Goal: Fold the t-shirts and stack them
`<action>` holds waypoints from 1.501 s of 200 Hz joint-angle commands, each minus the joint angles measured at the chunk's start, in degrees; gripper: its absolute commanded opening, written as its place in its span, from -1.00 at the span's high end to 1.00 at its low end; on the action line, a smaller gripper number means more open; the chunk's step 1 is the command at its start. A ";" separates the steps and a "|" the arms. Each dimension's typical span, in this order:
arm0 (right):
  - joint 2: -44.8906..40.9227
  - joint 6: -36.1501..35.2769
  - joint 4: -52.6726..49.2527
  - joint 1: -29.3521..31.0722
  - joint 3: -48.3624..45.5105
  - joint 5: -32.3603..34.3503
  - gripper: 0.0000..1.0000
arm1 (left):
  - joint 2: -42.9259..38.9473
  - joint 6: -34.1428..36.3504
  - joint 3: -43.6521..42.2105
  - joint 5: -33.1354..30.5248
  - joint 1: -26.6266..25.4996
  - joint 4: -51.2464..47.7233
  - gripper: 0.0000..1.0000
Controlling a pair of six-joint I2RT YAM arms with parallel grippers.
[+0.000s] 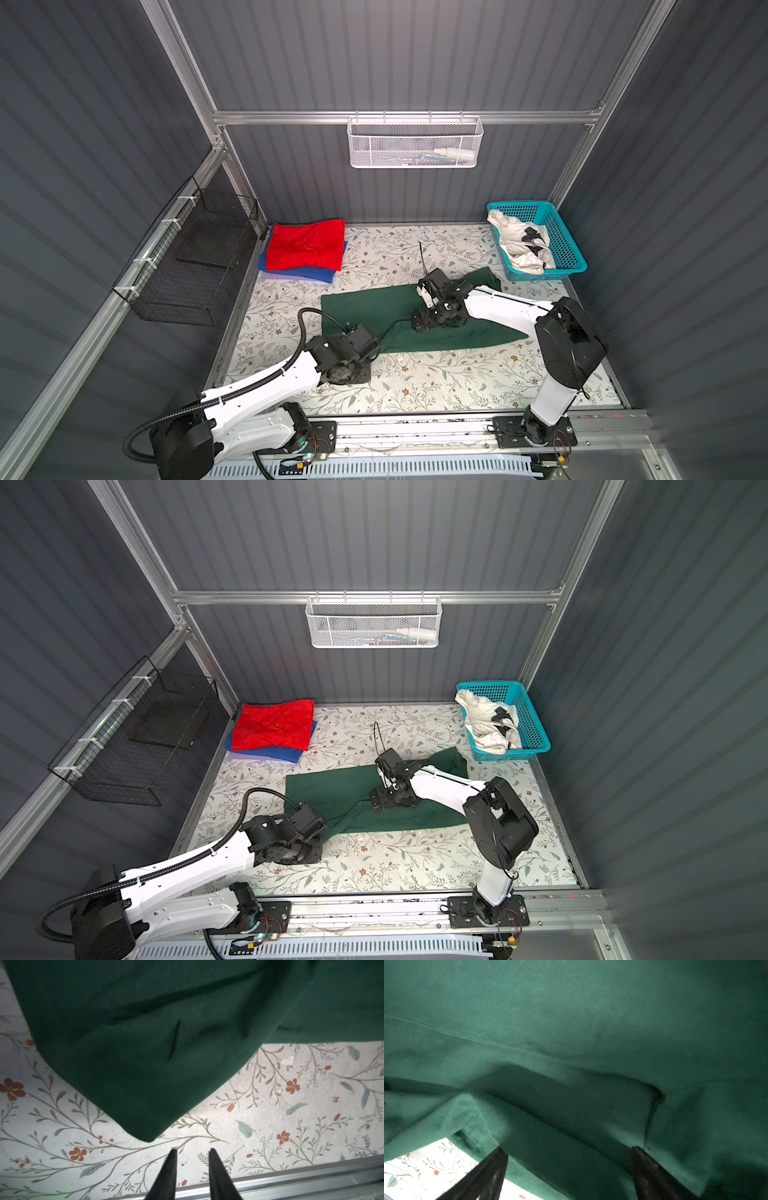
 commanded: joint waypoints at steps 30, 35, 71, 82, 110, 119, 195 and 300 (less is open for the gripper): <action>0.58 0.29 -0.52 0.22 0.29 -0.80 -0.87 | -1.12 -6.77 -4.66 -5.69 -1.32 -0.60 0.18; 0.64 0.24 -0.44 0.22 0.20 -0.84 -0.87 | -1.71 -7.32 -5.24 -5.94 -1.32 -0.33 0.14; 0.43 0.40 0.55 0.22 -0.52 -1.97 -0.87 | -1.57 -8.82 -9.41 -8.29 -1.23 3.52 0.04; 0.52 0.29 0.56 0.22 -0.52 -2.09 -0.87 | 0.05 -8.34 -9.75 -9.26 -1.15 3.86 0.02; 0.49 0.92 0.88 0.23 -1.14 -2.54 -0.87 | 2.53 -7.45 -8.43 -11.26 -1.00 4.15 0.00; 0.19 1.24 1.52 0.22 -1.84 -2.67 -0.87 | 2.28 -7.45 -8.74 -12.24 -0.97 4.67 -0.01; 0.11 0.99 2.13 0.22 -2.80 -3.64 -0.87 | 3.34 -2.07 -7.44 -15.23 4.46 7.44 -0.02; 0.32 0.94 2.79 0.14 -3.51 -3.95 -0.87 | 7.75 2.57 -2.65 -14.79 7.36 12.32 0.10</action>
